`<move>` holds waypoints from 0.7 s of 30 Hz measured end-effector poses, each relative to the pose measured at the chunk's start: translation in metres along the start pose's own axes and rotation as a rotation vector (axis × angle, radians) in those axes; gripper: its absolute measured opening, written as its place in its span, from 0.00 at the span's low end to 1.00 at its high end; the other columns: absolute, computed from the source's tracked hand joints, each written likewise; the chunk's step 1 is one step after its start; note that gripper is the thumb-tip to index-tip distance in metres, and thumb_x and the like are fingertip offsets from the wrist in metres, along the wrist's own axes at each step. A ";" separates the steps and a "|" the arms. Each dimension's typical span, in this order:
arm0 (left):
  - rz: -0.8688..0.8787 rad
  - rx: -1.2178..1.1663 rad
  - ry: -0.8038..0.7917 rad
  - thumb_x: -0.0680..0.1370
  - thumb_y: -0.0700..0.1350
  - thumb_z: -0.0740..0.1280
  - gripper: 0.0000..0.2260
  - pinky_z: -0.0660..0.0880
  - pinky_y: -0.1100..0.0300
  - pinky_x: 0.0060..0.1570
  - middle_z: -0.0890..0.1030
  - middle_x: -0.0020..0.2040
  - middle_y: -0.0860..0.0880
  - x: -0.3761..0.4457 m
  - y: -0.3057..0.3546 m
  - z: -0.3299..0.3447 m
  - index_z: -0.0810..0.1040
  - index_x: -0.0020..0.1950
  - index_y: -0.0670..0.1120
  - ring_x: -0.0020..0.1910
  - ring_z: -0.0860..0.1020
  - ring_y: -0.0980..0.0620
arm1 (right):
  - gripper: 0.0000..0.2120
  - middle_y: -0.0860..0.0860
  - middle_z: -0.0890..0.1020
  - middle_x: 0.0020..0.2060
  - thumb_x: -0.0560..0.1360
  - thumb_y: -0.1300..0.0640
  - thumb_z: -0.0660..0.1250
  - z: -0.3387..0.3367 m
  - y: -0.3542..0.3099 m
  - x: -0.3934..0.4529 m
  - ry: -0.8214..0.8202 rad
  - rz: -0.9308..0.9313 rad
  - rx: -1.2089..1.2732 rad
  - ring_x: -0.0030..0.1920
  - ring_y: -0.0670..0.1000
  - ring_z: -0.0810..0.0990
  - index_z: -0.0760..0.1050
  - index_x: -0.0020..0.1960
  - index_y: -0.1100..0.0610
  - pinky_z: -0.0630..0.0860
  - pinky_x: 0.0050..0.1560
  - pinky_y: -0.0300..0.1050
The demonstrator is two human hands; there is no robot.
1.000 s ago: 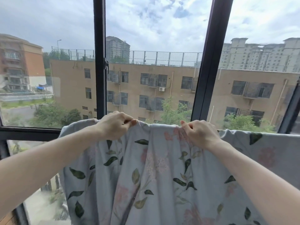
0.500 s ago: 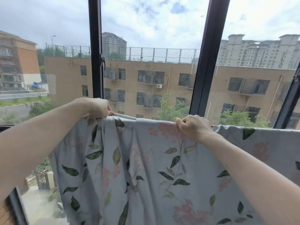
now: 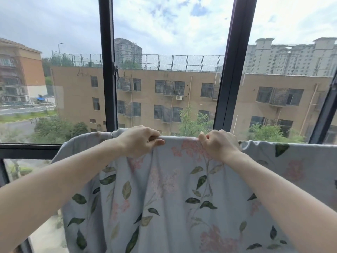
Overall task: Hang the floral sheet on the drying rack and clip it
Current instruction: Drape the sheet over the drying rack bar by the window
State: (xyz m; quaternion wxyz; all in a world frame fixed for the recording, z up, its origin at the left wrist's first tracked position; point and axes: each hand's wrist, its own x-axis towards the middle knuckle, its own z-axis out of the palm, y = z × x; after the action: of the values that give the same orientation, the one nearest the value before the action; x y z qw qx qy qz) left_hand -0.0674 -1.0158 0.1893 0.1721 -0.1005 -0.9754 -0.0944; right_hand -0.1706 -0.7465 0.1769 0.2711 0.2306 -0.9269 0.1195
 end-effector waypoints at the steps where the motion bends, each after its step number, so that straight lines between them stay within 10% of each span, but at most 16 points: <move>1: 0.022 0.028 0.024 0.83 0.63 0.62 0.17 0.68 0.57 0.35 0.76 0.32 0.54 -0.002 -0.001 -0.001 0.73 0.38 0.56 0.31 0.74 0.54 | 0.30 0.51 0.75 0.25 0.84 0.44 0.51 0.000 -0.001 0.000 0.003 -0.004 0.009 0.28 0.52 0.72 0.68 0.26 0.56 0.61 0.32 0.45; 14: -0.165 0.300 0.210 0.79 0.74 0.40 0.40 0.69 0.56 0.37 0.77 0.29 0.49 -0.006 -0.018 0.008 0.72 0.33 0.43 0.29 0.77 0.49 | 0.30 0.52 0.76 0.25 0.83 0.45 0.53 0.003 -0.004 -0.005 0.068 0.013 0.014 0.29 0.53 0.74 0.70 0.26 0.57 0.63 0.34 0.46; 21: -0.205 0.321 0.300 0.82 0.71 0.46 0.37 0.63 0.57 0.33 0.76 0.26 0.50 -0.001 -0.006 0.016 0.72 0.29 0.45 0.28 0.76 0.51 | 0.31 0.52 0.76 0.26 0.84 0.45 0.53 0.003 0.000 -0.009 0.087 0.018 0.004 0.30 0.53 0.74 0.74 0.27 0.57 0.66 0.38 0.47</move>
State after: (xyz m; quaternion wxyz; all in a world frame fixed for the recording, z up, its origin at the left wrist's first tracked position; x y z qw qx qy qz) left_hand -0.0727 -1.0184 0.1731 0.3185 0.0429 -0.9464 0.0309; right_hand -0.1658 -0.7443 0.1694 0.3098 0.2175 -0.9159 0.1339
